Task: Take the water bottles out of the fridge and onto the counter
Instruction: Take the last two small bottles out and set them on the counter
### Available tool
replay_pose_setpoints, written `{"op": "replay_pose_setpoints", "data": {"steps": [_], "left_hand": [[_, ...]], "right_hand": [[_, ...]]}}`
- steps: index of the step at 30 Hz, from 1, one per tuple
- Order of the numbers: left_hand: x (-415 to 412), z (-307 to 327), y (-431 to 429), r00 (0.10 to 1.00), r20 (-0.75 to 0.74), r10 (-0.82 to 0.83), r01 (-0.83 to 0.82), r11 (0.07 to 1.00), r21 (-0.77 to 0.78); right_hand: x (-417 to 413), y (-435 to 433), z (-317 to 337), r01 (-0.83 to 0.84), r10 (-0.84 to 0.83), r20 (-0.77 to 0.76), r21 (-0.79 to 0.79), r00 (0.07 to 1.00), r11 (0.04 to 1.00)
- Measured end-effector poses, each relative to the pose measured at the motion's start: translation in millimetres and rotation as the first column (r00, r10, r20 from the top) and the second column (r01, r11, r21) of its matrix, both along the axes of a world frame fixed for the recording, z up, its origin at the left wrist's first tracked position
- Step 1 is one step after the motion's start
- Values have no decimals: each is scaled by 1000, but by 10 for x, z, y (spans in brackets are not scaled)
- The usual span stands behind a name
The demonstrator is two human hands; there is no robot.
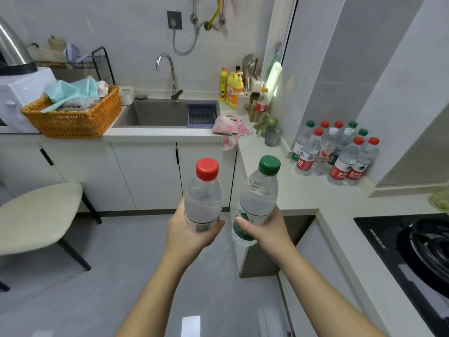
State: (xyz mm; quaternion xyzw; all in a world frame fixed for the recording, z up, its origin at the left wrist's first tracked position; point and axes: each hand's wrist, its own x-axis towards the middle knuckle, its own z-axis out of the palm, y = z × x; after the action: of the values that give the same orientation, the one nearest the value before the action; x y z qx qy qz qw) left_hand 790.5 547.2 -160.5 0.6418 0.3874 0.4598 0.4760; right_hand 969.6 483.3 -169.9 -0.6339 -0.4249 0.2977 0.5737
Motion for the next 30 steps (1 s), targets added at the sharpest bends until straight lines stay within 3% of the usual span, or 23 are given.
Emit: {"op": "replay_pose_setpoints", "data": {"steps": [9,15,22,30], "left_hand": [[1294,-115,328,1000,-7,23,-23,1000,-6],[2114,-323,516,995,-95,30,-33,999,-30],[2811,-614,774,975,-206,-82,62,993,-102],[3316,-976,1310,967,-194,-165,130,975,-183]], "right_hand": [[1288,367,-7,-12,13,17,-25,1000,1000],[2174,474,-114,31,-26,57,-81,998,996],[2908,636,-448,161,-149,90,-145,985,976],[3359,960,-783,276,-256,113,-224,960,935]]}}
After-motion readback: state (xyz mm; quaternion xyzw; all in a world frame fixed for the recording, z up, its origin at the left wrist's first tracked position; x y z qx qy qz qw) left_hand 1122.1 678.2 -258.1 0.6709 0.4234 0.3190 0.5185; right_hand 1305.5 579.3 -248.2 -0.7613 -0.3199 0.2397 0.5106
